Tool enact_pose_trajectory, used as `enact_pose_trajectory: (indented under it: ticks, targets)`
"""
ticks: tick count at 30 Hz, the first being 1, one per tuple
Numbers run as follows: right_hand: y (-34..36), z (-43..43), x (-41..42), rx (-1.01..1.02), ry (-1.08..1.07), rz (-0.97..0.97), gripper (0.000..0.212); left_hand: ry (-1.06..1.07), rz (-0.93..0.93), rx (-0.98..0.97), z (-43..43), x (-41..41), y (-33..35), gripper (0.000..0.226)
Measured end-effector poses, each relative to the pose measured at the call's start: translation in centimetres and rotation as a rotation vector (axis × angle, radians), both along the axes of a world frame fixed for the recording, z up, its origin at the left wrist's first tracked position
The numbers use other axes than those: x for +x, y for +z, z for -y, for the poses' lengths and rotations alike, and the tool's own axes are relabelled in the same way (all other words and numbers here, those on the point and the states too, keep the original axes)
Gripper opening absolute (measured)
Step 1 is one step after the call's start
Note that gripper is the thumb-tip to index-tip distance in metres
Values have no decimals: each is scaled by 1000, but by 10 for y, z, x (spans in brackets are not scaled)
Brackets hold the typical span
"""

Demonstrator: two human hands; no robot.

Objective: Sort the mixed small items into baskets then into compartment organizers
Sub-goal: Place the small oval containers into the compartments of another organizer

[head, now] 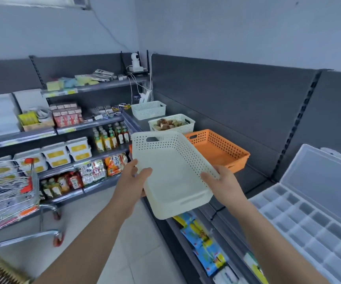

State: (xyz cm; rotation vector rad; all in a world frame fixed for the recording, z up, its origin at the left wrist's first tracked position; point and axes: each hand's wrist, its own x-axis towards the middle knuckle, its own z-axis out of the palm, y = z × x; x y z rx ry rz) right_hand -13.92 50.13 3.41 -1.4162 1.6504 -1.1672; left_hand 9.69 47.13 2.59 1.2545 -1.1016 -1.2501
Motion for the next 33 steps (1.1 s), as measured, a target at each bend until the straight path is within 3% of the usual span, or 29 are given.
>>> enact_pose_trajectory:
  ticks: [3, 6, 11, 21, 33]
  targets:
    - [-1, 50, 16, 13, 33, 73, 15, -9, 12, -14, 44, 21, -3, 47]
    - [-4, 102, 29, 21, 56, 117, 29, -3, 12, -42, 93, 36, -7, 36]
    - [-4, 204, 49, 28, 22, 133, 34, 0, 50, -60, 189, 54, -6, 27]
    - [-8, 392, 103, 16, -24, 111, 34, -47, 118, -65, 376, 99, -4, 34]
    - [-22, 579, 187, 27, -284, 55, 17, -381, 401, -223, 643, 174, 22, 35]
